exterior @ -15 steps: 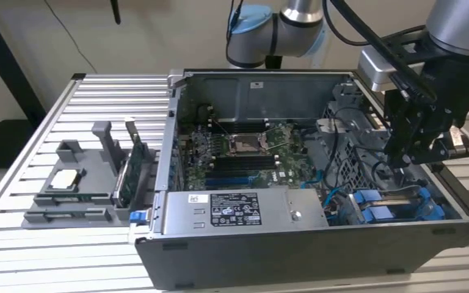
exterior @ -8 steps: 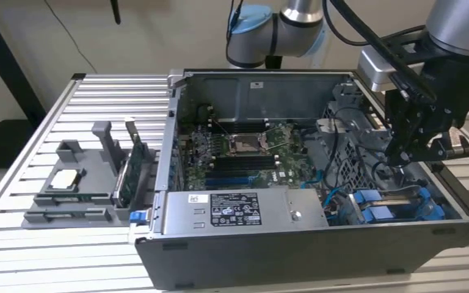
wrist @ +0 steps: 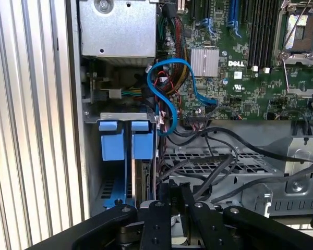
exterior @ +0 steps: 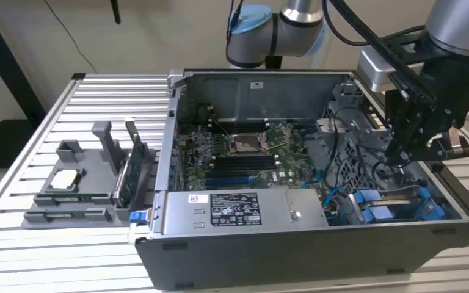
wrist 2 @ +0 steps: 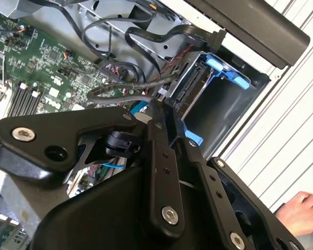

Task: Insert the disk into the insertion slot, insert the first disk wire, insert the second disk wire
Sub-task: 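Insert the first disk wire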

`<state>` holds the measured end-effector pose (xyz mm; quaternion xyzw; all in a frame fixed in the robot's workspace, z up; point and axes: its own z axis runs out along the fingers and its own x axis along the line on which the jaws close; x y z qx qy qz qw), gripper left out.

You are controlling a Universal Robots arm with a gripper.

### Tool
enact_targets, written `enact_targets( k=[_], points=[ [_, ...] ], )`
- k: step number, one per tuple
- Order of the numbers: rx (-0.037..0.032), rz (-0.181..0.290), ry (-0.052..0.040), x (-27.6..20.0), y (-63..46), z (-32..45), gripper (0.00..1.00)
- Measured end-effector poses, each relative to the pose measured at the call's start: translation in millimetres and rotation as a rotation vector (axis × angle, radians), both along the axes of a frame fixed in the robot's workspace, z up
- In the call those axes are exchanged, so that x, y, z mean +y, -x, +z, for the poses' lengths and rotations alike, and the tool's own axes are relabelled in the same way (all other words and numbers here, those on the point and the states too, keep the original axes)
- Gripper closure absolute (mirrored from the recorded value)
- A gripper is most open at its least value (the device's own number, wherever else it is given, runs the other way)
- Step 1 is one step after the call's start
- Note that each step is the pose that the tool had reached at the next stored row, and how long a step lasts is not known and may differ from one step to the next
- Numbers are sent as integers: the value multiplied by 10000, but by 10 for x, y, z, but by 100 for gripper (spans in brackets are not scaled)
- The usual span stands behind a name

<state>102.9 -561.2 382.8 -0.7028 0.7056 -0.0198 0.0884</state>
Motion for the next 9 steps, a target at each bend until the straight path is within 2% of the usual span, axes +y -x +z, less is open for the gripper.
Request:
enact_targets(
  k=[9],
  points=[
    [16,-1,86,0,-15,-11,81]
  ],
)
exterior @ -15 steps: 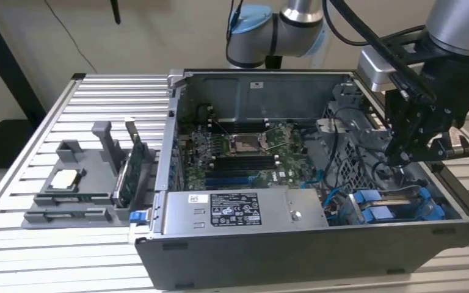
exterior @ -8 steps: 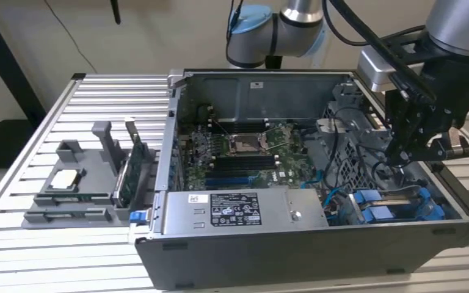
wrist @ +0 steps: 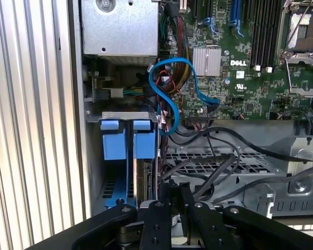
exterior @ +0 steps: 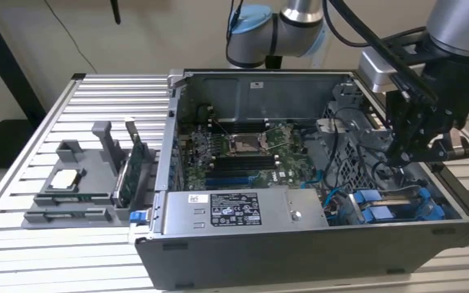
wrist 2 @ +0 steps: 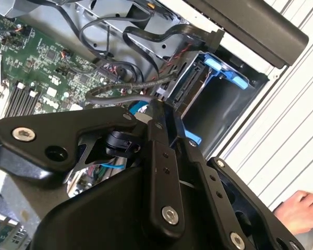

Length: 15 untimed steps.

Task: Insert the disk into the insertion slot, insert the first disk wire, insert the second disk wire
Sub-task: 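Insert the first disk wire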

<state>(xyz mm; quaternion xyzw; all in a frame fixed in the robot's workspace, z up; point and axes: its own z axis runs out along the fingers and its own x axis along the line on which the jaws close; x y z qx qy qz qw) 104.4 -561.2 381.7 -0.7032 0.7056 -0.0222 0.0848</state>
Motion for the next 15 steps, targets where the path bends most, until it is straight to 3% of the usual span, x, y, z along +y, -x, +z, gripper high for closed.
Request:
enact_targets(
  k=[15],
  points=[
    [6,0,90,0,-18,-41,81]
  ],
)
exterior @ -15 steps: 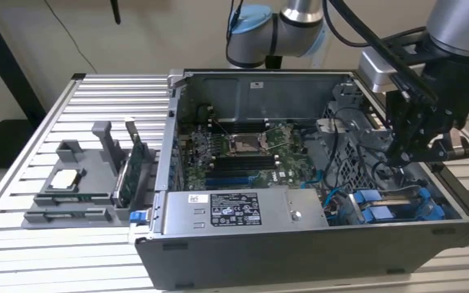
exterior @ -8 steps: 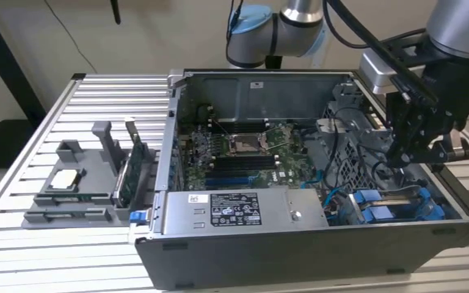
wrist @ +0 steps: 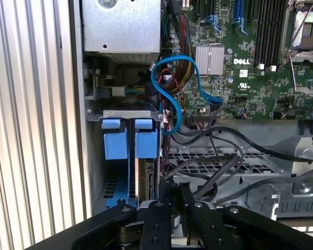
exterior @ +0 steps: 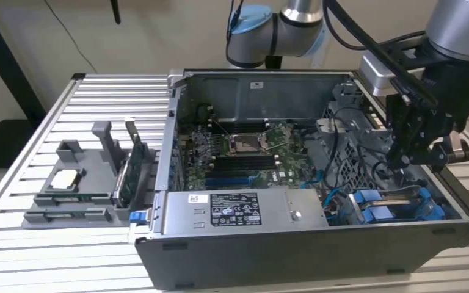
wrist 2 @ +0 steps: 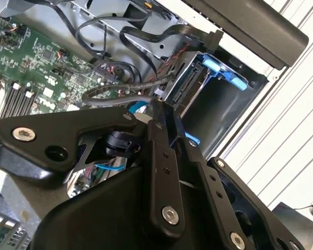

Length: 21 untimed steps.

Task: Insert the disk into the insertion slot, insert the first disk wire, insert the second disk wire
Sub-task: 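Insert the first disk wire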

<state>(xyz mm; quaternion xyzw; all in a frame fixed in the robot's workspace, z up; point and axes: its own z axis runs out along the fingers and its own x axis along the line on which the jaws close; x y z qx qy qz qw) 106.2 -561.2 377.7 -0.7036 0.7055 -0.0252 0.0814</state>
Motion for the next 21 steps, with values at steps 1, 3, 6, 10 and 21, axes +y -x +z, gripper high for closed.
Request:
enact_targets(
  k=[1,3,6,10,21],
  points=[
    [0,0,8,0,-1,-3,81],
    [0,0,23,0,-4,-9,81],
    [0,0,48,0,-8,-18,81],
    [0,0,85,0,-12,-31,81],
    [0,0,168,0,-26,-62,81]
  ],
)
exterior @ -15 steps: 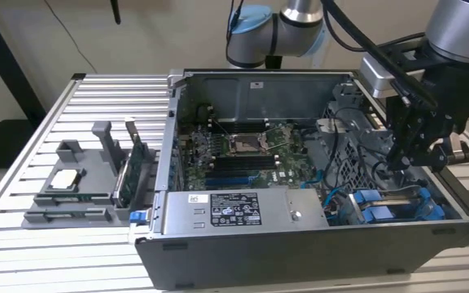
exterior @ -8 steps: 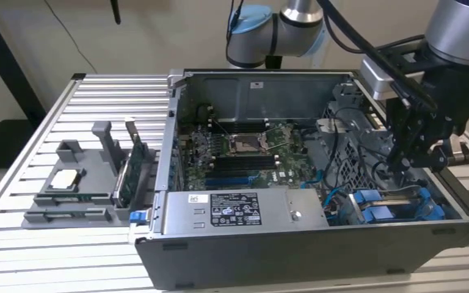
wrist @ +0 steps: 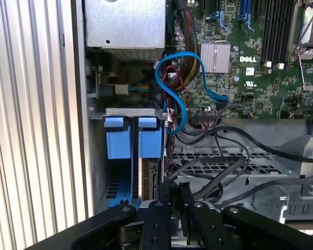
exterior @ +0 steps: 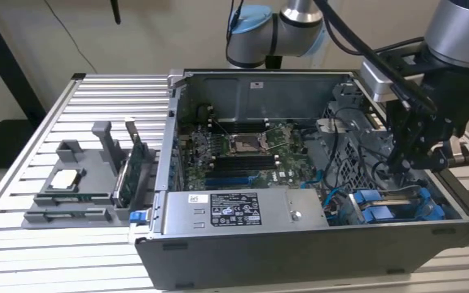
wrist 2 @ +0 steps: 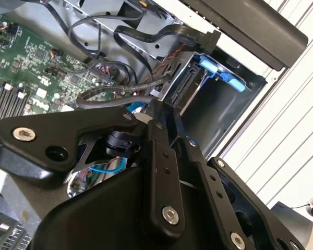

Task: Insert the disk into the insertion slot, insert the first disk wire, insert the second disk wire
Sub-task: 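Insert the first disk wire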

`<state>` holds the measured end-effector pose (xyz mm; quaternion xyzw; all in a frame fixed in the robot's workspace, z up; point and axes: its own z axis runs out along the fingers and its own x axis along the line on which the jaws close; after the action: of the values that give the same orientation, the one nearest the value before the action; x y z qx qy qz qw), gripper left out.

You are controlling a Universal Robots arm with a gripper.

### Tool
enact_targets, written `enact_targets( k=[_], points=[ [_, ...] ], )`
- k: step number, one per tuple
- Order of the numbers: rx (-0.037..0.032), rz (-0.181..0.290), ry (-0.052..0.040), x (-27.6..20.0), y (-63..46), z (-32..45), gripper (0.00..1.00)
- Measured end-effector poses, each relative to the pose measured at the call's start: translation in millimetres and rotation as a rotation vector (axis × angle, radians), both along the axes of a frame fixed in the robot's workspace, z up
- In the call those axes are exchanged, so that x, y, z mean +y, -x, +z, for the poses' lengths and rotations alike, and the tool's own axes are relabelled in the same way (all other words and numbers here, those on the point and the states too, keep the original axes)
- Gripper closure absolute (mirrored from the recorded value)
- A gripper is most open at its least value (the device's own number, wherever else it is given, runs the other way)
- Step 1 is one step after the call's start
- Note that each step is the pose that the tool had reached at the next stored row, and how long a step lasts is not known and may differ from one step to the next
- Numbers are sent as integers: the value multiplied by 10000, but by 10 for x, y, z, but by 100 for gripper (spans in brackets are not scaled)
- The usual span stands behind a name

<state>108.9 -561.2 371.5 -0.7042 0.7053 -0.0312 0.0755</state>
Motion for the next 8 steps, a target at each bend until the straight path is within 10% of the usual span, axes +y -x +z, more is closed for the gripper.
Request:
enact_targets(
  k=[8],
  points=[
    [0,1,24,0,-11,-23,81]
  ],
)
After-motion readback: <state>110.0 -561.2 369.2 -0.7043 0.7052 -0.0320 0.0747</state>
